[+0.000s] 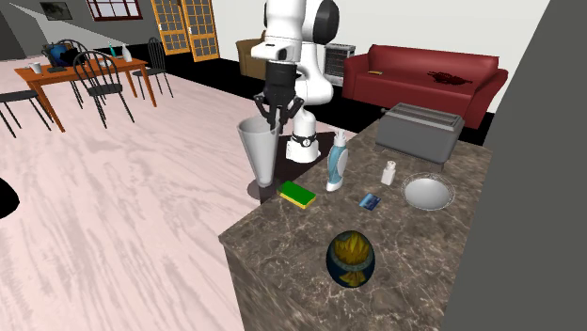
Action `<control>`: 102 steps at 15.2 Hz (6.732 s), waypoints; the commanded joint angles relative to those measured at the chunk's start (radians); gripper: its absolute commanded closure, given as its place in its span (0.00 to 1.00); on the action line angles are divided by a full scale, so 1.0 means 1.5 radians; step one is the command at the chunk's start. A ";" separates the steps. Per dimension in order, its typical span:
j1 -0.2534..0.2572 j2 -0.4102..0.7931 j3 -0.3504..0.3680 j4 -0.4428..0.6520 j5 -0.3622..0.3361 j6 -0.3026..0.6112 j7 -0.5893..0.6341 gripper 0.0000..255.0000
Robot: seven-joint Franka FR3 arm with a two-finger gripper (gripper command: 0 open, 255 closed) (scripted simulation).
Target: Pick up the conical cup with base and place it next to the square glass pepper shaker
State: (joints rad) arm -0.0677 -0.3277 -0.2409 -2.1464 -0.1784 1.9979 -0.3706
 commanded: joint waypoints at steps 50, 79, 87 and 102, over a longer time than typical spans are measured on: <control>0.086 -0.239 0.268 0.084 0.081 -0.362 0.283 1.00; 0.143 -0.289 0.532 0.032 0.242 -0.354 0.563 1.00; 0.155 -0.313 0.544 -0.054 0.259 -0.291 0.566 1.00; 0.175 -0.335 0.581 -0.195 0.293 -0.171 0.574 1.00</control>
State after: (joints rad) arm 0.1939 -0.8311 0.6275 -2.4275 0.2592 1.7282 0.4904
